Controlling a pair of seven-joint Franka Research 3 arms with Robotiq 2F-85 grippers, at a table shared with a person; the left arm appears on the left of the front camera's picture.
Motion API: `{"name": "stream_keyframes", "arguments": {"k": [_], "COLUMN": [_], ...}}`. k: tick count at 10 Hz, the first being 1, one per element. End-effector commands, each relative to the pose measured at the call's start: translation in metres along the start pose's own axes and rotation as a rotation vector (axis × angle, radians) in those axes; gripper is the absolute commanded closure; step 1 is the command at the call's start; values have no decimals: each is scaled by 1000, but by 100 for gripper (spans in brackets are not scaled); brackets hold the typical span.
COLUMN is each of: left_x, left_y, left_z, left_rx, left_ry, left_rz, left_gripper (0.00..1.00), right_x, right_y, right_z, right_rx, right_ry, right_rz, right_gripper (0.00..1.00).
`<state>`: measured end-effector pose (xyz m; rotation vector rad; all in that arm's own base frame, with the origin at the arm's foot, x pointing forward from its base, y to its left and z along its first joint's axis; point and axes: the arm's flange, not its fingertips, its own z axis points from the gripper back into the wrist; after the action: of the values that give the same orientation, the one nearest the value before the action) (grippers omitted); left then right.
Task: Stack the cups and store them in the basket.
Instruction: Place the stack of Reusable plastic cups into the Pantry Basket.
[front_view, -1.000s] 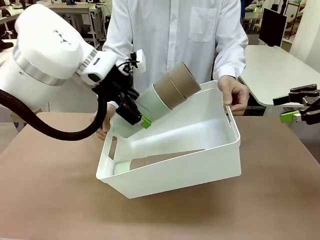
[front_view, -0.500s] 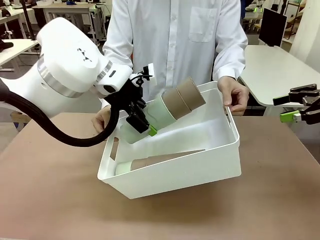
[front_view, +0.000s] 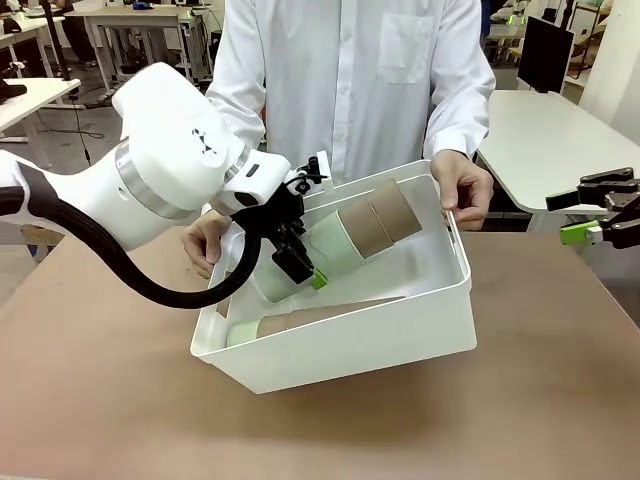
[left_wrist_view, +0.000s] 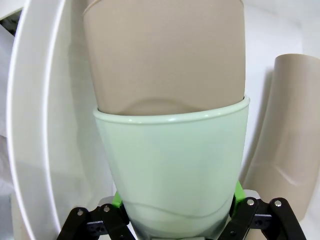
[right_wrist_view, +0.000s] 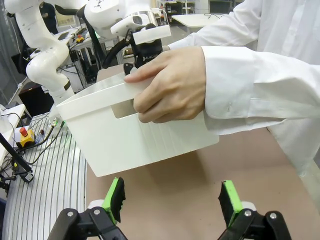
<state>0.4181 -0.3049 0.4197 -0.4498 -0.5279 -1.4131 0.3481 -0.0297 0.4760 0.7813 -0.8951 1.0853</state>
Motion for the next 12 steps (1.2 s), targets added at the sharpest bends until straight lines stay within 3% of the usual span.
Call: {"name": "stream_keyframes", "arguments": {"k": [1,4,5,9,12], "left_x": [10,7,6,6,5], "left_y": [6,8,8,5,-2], "left_z": [-3,-8,-9,-6,29], "left_rx": [40,40,45,2,-64], "left_ry": [8,3,-4,-8,2], "left_rz": [15,-4,-7,-11,-43], "left_gripper": [15,15,0,0,0], "right_x": [5,5,5,5,5], "right_y": [-2,-2,-2,-2,-2], "right_z": [1,1,1,1,1], "right_rx": [0,0,0,0,0], "right_ry": [-19,-19,-19,-19,-19], "right_rz": [-17,-17,-17,-17,-17], "right_gripper": [0,0,0,0,0]}}
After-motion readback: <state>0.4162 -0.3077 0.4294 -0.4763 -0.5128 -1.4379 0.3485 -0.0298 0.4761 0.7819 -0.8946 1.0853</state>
